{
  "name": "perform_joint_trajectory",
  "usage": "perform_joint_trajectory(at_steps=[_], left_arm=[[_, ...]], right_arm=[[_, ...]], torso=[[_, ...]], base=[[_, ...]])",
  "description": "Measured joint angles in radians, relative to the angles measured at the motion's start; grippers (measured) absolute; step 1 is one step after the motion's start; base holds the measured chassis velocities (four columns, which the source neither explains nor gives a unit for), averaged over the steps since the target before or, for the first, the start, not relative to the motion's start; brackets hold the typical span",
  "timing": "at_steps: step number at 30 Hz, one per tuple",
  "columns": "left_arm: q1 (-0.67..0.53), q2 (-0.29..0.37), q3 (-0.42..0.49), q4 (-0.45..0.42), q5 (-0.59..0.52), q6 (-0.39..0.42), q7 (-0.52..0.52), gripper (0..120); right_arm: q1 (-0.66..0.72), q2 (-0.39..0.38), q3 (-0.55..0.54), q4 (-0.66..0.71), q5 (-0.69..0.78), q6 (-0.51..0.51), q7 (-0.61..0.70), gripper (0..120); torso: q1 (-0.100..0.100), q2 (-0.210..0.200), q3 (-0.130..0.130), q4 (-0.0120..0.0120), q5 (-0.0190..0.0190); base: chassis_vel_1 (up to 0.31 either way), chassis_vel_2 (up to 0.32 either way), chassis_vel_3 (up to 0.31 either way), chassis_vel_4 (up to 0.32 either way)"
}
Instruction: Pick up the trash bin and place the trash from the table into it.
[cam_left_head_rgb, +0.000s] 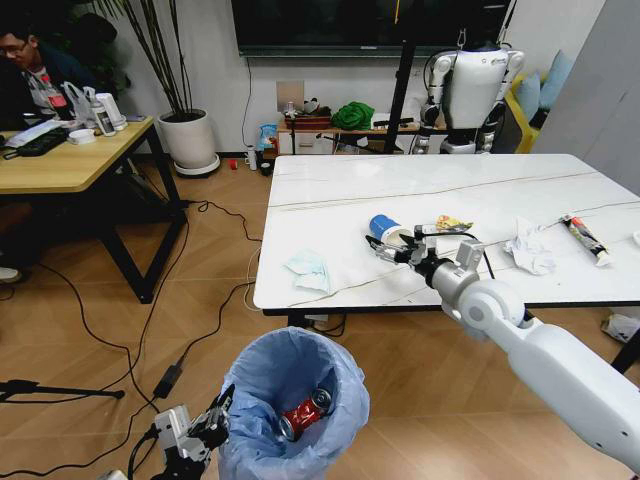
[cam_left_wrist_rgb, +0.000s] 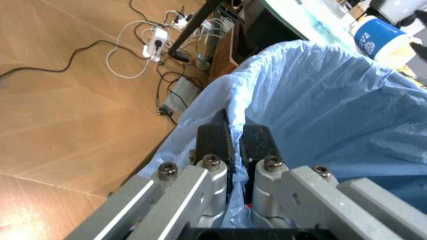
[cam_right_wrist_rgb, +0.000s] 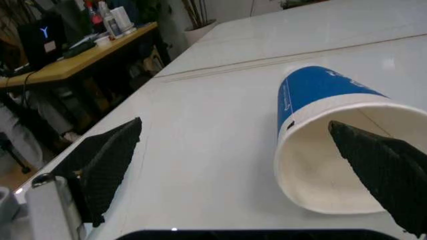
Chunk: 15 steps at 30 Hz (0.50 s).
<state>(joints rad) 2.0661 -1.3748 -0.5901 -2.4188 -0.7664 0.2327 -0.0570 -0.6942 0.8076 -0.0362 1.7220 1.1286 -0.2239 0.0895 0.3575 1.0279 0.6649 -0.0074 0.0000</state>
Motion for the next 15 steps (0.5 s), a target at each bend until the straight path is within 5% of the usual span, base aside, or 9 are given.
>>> perform_joint_trajectory(at_steps=[8,15], left_arm=[[0.003,-0.003,-0.009,-0.002,-0.003,-0.001,0.000,0],[-0.003,-0.001,-0.014,0.004,-0.011,-0.001,0.000,0]], right_arm=[[0.029,0.022,-0.032,-0.069,-0.013,0.006,-0.018,99],[0.045,0.031,-0.045,-0.113,-0.013,0.024,-0.043,71]], torso=[[0.000,0.000,0.000,-0.0003,0.0000],[0.000,0.000,0.000,-0.0003,0.0000]], base=[[0.000,0.000,0.000,0.000],[0.000,0.000,0.000,0.000]])
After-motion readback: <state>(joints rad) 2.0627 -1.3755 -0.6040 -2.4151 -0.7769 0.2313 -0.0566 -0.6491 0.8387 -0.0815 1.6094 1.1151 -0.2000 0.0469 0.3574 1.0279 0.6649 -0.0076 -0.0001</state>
